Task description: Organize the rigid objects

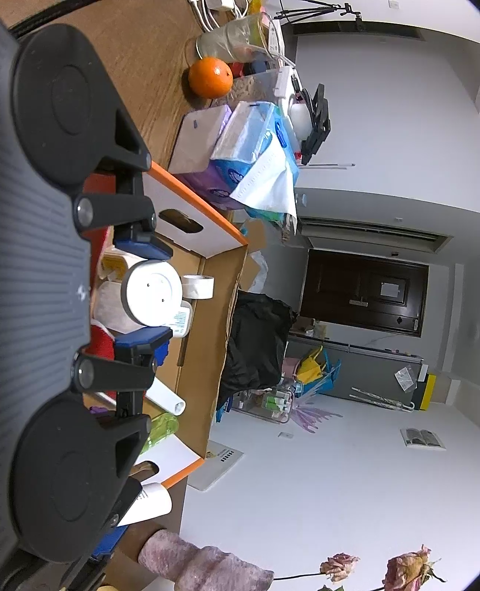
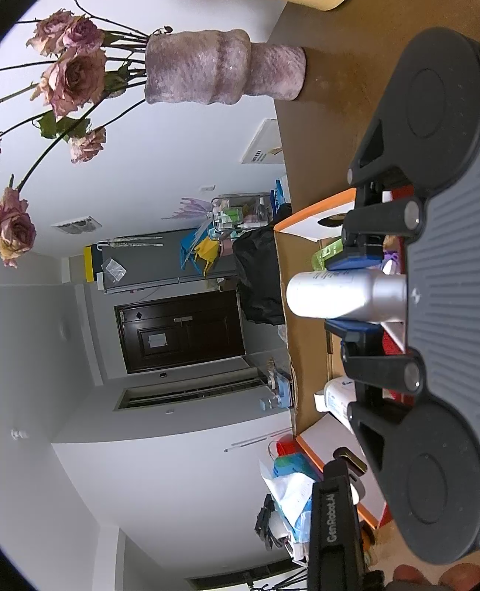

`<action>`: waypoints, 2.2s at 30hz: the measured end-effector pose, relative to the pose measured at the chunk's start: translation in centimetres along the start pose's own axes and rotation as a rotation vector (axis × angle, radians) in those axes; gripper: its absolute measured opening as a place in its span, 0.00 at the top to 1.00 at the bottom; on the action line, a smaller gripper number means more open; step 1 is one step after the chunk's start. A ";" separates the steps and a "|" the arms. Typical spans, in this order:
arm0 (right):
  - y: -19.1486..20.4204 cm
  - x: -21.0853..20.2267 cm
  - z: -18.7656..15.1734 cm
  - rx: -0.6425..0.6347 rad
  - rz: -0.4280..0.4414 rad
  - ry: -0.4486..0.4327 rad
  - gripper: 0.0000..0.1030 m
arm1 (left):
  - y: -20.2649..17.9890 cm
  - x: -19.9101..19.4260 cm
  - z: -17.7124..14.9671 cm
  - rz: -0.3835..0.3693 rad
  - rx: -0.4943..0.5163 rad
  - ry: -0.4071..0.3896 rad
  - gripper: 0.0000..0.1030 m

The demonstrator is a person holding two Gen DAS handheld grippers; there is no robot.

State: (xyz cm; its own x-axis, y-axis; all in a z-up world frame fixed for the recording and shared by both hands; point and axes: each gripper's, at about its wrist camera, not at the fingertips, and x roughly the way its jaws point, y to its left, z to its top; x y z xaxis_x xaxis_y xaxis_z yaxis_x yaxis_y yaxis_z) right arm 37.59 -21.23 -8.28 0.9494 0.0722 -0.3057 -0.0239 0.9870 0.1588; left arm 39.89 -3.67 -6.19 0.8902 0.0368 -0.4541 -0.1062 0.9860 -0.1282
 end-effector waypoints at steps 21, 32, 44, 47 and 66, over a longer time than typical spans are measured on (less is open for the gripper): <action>-0.6 5.7 1.2 -0.001 -0.013 0.014 0.74 | 0.2 4.8 1.6 0.043 0.028 -0.006 0.61; 0.4 7.5 1.6 -0.006 0.013 0.031 0.74 | 0.6 7.0 2.4 0.067 0.042 -0.013 0.61; 0.2 8.2 1.8 -0.021 -0.010 0.114 0.56 | 1.2 7.0 2.6 0.099 0.052 -0.025 0.15; -0.1 7.7 2.1 -0.014 -0.021 0.090 0.18 | 1.1 6.5 2.6 0.110 0.070 -0.054 0.00; -0.5 5.2 3.2 -0.024 -0.043 0.047 0.00 | 1.8 4.0 3.1 0.074 0.092 -0.085 0.00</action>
State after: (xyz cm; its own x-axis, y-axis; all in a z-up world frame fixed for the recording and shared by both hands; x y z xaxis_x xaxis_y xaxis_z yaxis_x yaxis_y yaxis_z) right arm 43.52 -21.84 -6.90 0.9339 0.0360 -0.3558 0.0083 0.9925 0.1221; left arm 44.67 -1.29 -5.54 0.9161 0.1198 -0.3826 -0.1353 0.9907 -0.0139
